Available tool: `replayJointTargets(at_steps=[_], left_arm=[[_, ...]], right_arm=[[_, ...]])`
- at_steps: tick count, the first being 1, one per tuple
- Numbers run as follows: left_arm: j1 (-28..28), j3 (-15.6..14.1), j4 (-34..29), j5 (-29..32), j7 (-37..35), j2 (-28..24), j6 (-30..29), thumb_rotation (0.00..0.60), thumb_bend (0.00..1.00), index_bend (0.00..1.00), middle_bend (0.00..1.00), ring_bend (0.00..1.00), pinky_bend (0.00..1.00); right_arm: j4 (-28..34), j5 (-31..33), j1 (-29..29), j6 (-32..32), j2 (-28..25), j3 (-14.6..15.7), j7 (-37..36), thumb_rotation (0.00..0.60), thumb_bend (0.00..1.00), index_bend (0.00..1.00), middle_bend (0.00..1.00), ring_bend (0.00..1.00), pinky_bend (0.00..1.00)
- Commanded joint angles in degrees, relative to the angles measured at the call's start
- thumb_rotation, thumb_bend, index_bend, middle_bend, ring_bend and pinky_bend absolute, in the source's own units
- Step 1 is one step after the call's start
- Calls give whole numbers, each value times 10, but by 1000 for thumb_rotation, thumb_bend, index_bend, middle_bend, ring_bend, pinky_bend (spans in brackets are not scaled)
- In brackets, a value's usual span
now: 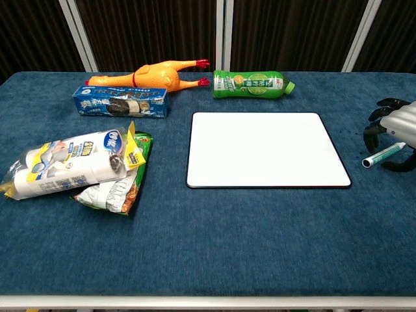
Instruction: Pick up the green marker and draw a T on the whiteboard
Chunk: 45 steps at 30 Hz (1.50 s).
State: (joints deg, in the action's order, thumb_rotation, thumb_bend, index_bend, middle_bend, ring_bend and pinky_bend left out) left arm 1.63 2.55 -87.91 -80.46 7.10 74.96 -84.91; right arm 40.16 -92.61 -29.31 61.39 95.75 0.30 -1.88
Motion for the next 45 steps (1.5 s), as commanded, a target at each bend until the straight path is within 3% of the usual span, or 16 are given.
replayJointTargets(at_steps=[1, 14, 20, 24, 31, 40, 45], left_arm=[[0, 0, 0, 1, 0, 0, 1, 600, 0, 142, 102, 43, 0], [0, -1, 3, 3, -3, 1, 4, 600, 0, 142, 102, 44, 0], [-2, -1, 6, 3, -7, 2, 2, 600, 0, 142, 102, 44, 0], [-2, -1, 6, 2, -9, 2, 2, 600, 0, 142, 102, 44, 0], [0, 0, 6, 0, -15, 1, 4, 600, 0, 143, 102, 44, 0], [-4, -4, 5, -3, -28, -2, 0, 600, 0, 143, 102, 44, 0], [-7, -5, 6, -4, -34, -1, -2, 600, 0, 143, 102, 43, 0]], right_arm=[[-3, 1, -2, -3, 2, 2, -1, 600, 212, 492, 435, 171, 0], [-14, 6, -6, -9, 10, 9, 2, 600, 272, 514, 476, 197, 0], [-9, 6, -8, 5, 6, 8, 0, 600, 342, 587, 530, 246, 0], [25, 4, -9, 36, -11, -1, -18, 600, 362, 639, 567, 282, 2], [185, 12, -16, 90, -68, -33, -233, 600, 394, 701, 611, 331, 66], [309, 87, -35, 40, -64, -88, -460, 600, 416, 706, 608, 330, 84], [315, 130, -40, 25, -14, -115, -479, 600, 449, 711, 608, 331, 88]])
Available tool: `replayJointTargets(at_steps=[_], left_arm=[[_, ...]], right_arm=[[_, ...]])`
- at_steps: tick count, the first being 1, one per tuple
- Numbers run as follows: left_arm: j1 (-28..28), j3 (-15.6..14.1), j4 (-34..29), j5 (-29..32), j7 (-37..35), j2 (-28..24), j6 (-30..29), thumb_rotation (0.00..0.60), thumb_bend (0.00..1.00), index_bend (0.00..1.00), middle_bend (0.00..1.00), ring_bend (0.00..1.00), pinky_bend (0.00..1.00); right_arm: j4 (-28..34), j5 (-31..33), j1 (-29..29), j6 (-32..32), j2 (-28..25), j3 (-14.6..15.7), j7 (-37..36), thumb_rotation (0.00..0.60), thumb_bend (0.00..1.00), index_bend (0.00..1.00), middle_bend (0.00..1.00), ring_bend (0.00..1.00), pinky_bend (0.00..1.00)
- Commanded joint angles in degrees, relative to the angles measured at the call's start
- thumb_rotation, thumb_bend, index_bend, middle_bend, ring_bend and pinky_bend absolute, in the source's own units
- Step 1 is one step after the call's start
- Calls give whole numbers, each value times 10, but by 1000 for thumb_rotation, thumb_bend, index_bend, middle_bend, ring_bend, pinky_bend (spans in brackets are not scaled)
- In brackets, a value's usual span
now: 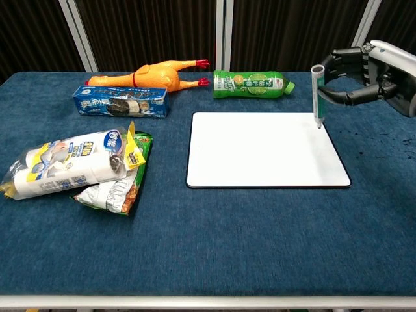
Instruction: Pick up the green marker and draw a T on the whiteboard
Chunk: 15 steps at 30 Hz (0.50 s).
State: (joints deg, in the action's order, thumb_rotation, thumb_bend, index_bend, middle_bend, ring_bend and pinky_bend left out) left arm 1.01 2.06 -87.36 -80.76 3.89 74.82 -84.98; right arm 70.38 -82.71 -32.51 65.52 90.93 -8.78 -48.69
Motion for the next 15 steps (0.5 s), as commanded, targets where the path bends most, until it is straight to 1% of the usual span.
replayJointTargets(at_steps=[1, 6, 10, 15], left_arm=[[-2, -1, 2, -1, -4, 0, -2, 600, 0, 143, 102, 44, 0], [-5, -2, 6, -1, -13, 0, -3, 600, 0, 143, 102, 44, 0], [-6, -4, 11, -1, -21, 0, -1, 600, 0, 143, 102, 44, 0], [-8, -3, 18, 0, -29, 2, 0, 600, 0, 143, 102, 44, 0]], right_arm=[[8, 39, -11, -22, 49, -28, -11, 600, 450, 711, 608, 331, 88], [-13, 68, -23, -53, 97, -43, -22, 600, 481, 711, 608, 331, 89], [-51, 85, -30, -62, 141, -54, -15, 600, 527, 711, 608, 333, 90], [-101, 93, -39, -67, 180, -66, -3, 600, 550, 711, 608, 335, 91]])
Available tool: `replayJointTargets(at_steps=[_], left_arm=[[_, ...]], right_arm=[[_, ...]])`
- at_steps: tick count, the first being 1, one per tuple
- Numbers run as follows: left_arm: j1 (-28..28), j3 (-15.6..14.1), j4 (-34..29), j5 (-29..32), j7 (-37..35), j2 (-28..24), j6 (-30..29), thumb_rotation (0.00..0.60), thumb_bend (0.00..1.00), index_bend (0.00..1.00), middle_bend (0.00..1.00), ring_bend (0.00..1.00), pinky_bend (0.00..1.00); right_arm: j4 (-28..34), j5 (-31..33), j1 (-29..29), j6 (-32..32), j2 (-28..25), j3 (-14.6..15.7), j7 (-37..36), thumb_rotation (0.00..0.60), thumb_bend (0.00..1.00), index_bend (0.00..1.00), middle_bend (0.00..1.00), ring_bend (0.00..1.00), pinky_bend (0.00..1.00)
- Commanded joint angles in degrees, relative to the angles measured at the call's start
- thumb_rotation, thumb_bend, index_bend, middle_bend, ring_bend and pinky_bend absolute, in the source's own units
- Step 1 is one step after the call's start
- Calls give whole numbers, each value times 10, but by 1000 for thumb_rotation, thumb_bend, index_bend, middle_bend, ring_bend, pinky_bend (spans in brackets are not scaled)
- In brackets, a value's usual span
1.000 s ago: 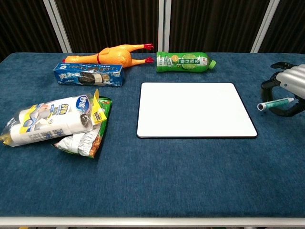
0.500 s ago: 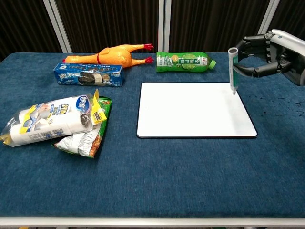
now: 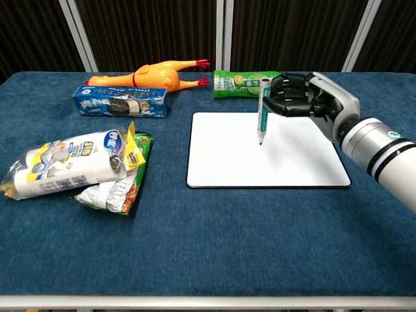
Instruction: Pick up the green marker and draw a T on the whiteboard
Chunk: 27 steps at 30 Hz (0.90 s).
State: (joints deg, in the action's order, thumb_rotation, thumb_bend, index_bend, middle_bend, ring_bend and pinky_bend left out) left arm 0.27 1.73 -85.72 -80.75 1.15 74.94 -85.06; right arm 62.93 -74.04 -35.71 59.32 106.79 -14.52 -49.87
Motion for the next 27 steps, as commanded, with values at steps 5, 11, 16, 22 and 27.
replayJointTargets(at_steps=[5, 11, 16, 22, 27], left_arm=[[0, -2, 5, 3, -6, 0, 8, 600, 0, 143, 102, 44, 0], [-2, -1, 7, 8, -9, 3, 10, 600, 0, 143, 102, 44, 0], [1, 0, 7, 8, -7, 4, 15, 600, 0, 143, 102, 43, 0], [0, 1, 8, 11, -8, 5, 15, 600, 0, 143, 102, 44, 0], [-1, 1, 10, 12, -9, 6, 17, 600, 0, 143, 102, 44, 0]], right_arm=[[-69, 5, -21, -19, 48, -16, 9, 600, 549, 711, 608, 335, 91], [-70, -12, -22, -26, 45, -7, 4, 600, 546, 711, 608, 334, 91], [-66, -8, -23, -40, 38, -13, 1, 600, 546, 711, 608, 335, 92], [-45, -14, -20, -53, 25, -5, -5, 600, 545, 712, 608, 337, 94], [-45, -11, -22, -62, 23, -7, 2, 600, 566, 712, 608, 340, 95]])
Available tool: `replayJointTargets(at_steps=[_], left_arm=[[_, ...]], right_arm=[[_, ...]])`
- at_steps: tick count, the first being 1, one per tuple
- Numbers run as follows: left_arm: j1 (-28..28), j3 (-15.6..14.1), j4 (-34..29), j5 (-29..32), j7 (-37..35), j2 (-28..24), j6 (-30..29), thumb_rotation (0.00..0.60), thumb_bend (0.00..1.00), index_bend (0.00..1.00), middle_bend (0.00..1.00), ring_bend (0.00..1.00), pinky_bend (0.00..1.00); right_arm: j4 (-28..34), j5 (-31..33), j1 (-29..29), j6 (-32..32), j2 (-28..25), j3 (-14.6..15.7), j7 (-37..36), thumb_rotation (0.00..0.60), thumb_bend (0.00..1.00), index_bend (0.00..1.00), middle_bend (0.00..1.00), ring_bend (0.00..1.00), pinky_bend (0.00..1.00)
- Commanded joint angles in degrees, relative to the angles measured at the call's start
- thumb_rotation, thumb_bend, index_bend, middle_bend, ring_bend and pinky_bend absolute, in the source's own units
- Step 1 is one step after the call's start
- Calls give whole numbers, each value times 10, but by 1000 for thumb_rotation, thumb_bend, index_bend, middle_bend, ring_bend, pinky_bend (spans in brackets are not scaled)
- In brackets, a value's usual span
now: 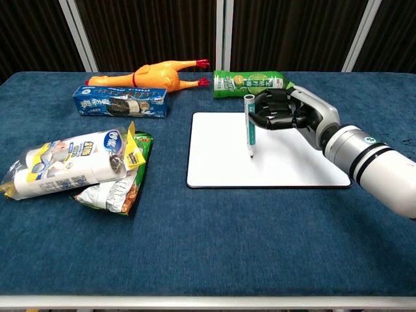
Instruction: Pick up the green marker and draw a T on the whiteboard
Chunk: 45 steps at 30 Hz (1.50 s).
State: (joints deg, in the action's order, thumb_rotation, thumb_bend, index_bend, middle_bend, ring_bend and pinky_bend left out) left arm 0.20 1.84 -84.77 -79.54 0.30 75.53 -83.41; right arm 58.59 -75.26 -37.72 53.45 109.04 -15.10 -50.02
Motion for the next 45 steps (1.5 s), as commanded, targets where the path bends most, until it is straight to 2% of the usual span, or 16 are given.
replayJointTargets(at_steps=[1, 6, 17, 22, 29, 45], left_arm=[[0, 0, 1, 0, 0, 1, 0, 600, 0, 143, 102, 44, 0], [-1, 1, 2, 3, 0, 2, 2, 600, 0, 143, 102, 44, 0], [-2, 3, 3, 10, 2, 3, 4, 600, 0, 143, 102, 44, 0], [-5, 3, 0, 11, 4, 2, 0, 600, 0, 143, 102, 44, 0], [-1, 3, -3, 1, 7, 3, -1, 600, 0, 143, 102, 43, 0], [-6, 2, 0, 8, 2, 3, -1, 600, 0, 143, 102, 44, 0]], right_arm=[[-5, 3, -4, -7, 2, -2, 7, 600, 576, 712, 608, 340, 95], [-32, 6, -18, -18, 18, -10, 17, 600, 584, 712, 608, 340, 94], [-156, 11, -84, -38, 73, -52, 12, 600, 597, 713, 609, 340, 95], [-121, -14, -68, -11, 49, -37, -25, 600, 596, 713, 609, 340, 96], [-66, -10, -30, 4, 14, -18, -15, 600, 597, 713, 609, 340, 95], [-98, -5, -63, -16, 59, -30, -9, 600, 597, 713, 608, 340, 95]])
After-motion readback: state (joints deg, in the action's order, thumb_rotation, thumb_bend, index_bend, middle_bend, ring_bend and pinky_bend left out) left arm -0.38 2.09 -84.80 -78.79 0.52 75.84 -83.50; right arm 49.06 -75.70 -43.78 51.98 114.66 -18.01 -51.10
